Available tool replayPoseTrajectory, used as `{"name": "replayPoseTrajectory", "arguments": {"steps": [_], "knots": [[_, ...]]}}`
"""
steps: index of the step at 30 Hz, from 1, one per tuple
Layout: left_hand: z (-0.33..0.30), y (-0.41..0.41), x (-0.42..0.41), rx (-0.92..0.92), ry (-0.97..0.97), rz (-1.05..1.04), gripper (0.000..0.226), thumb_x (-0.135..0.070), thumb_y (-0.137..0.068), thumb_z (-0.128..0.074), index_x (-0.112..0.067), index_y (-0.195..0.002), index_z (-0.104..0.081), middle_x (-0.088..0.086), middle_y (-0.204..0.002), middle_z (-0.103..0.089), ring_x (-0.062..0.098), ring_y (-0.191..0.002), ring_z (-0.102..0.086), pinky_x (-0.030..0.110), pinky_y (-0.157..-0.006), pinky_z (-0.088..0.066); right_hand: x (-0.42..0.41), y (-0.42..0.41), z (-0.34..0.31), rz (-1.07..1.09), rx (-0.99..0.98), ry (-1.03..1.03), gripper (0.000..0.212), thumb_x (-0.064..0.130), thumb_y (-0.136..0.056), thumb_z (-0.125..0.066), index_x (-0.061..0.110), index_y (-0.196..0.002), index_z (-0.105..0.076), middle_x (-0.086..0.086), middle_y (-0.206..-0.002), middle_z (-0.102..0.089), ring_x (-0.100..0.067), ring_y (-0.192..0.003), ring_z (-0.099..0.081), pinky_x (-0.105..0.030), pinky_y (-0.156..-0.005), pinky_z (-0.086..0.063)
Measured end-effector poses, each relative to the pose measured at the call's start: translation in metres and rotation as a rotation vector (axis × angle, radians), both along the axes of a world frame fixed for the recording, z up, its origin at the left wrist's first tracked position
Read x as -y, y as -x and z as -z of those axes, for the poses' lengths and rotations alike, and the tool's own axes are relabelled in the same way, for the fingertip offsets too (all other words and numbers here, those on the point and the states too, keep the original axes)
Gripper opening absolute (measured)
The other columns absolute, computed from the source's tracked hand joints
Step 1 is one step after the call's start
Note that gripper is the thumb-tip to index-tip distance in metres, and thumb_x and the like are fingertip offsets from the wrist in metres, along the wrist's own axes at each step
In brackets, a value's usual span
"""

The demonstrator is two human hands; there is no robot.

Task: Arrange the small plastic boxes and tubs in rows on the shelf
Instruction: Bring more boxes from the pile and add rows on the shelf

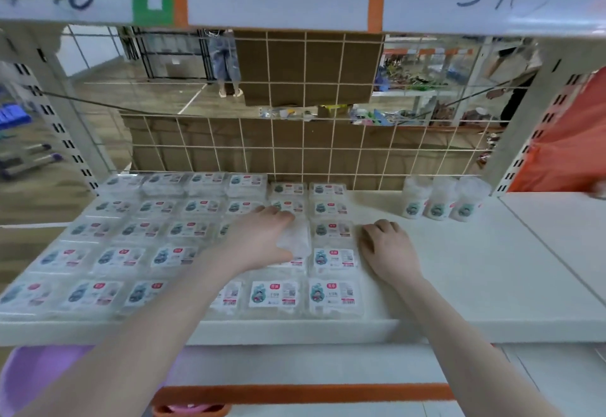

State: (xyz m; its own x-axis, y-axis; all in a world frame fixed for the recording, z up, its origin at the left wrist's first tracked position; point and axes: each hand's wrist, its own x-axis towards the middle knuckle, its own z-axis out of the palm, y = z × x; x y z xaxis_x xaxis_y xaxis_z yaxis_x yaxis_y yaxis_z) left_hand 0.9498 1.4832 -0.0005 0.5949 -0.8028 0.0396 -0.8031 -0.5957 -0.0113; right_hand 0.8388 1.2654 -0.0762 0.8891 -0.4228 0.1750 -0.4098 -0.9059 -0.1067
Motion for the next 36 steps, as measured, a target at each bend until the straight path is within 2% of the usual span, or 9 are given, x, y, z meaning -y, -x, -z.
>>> {"name": "replayPoseTrajectory", "arguments": {"steps": [6,9,12,16,22,27,30,33,36], "knots": [[0.015,-0.008,0.008,-0.086,-0.031,0.078,0.045,-0.046,-0.080,-0.059,-0.019,-0.116,-0.052,0.001,-0.107,-0.058,0.023,-0.104,-0.054,0.033,-0.079,-0.050,0.001,0.000,0.003,0.005,0.042,-0.027,0.034,0.030,-0.094,-0.044,0.015,-0.121,-0.059,-0.006,-0.118,-0.057,-0.027,-0.109,-0.048,-0.034,-0.091,-0.037],[0.019,-0.014,0.007,-0.137,-0.022,0.093,0.054,-0.046,-0.077,-0.064,-0.020,-0.122,-0.051,0.000,-0.110,-0.056,0.021,-0.104,-0.053,0.035,-0.084,-0.049,0.002,-0.001,0.004,0.006,0.067,-0.040,0.033,0.029,-0.094,-0.046,0.014,-0.119,-0.061,-0.007,-0.116,-0.058,-0.027,-0.107,-0.049,-0.034,-0.090,-0.038],[0.016,-0.020,0.007,-0.168,-0.045,0.138,0.045,-0.043,-0.076,-0.065,-0.020,-0.113,-0.054,-0.004,-0.099,-0.051,0.018,-0.101,-0.052,0.029,-0.074,-0.044,0.003,-0.001,0.004,0.004,0.069,-0.044,0.033,0.029,-0.094,-0.046,0.014,-0.119,-0.061,-0.008,-0.117,-0.058,-0.027,-0.108,-0.049,-0.034,-0.091,-0.038],[0.007,-0.024,0.012,-0.269,-0.111,0.135,0.032,-0.043,-0.085,-0.050,-0.013,-0.088,-0.059,-0.002,-0.081,-0.055,0.015,-0.075,-0.053,0.023,-0.058,-0.038,0.003,-0.001,0.004,-0.002,0.086,-0.045,0.033,0.028,-0.093,-0.048,0.012,-0.119,-0.061,-0.009,-0.116,-0.059,-0.029,-0.107,-0.049,-0.035,-0.092,-0.038],[-0.009,-0.041,0.013,-0.478,0.087,0.030,0.030,-0.042,-0.092,-0.051,-0.015,-0.085,-0.061,-0.005,-0.074,-0.056,0.015,-0.064,-0.051,0.030,-0.065,-0.045,0.003,-0.001,0.003,-0.013,0.105,-0.061,0.031,0.024,-0.091,-0.052,0.008,-0.116,-0.063,-0.012,-0.113,-0.061,-0.032,-0.106,-0.050,-0.036,-0.091,-0.039],[-0.020,-0.058,0.022,-0.567,0.123,0.081,0.035,-0.030,-0.095,-0.051,0.001,-0.105,-0.065,0.019,-0.099,-0.067,0.027,-0.077,-0.063,0.018,-0.074,-0.048,0.004,-0.001,0.004,-0.016,0.120,-0.070,0.030,0.024,-0.091,-0.053,0.009,-0.114,-0.064,-0.012,-0.112,-0.061,-0.032,-0.104,-0.051,-0.037,-0.090,-0.040],[-0.019,-0.058,0.028,-0.559,0.115,0.104,0.031,-0.029,-0.096,-0.050,-0.010,-0.118,-0.063,0.006,-0.112,-0.066,0.020,-0.092,-0.064,0.013,-0.077,-0.046,0.004,-0.001,0.005,-0.016,0.132,-0.080,0.029,0.023,-0.090,-0.055,0.009,-0.113,-0.065,-0.012,-0.111,-0.062,-0.033,-0.103,-0.052,-0.037,-0.089,-0.041],[-0.015,-0.056,0.035,-0.507,0.197,0.114,0.032,-0.019,-0.097,-0.049,-0.012,-0.127,-0.057,0.001,-0.118,-0.062,0.009,-0.093,-0.059,0.010,-0.074,-0.042,0.004,-0.001,0.005,-0.014,0.137,-0.080,0.028,0.023,-0.089,-0.055,0.009,-0.112,-0.066,-0.012,-0.109,-0.062,-0.032,-0.101,-0.052,-0.037,-0.088,-0.041],[-0.006,-0.054,0.040,-0.459,0.174,0.087,0.041,-0.018,-0.096,-0.050,-0.013,-0.136,-0.047,0.002,-0.135,-0.052,0.016,-0.120,-0.051,0.024,-0.097,-0.039,0.003,-0.001,0.004,-0.011,0.141,-0.083,0.028,0.022,-0.089,-0.055,0.008,-0.111,-0.066,-0.012,-0.108,-0.062,-0.032,-0.100,-0.052,-0.037,-0.087,-0.041]]}}
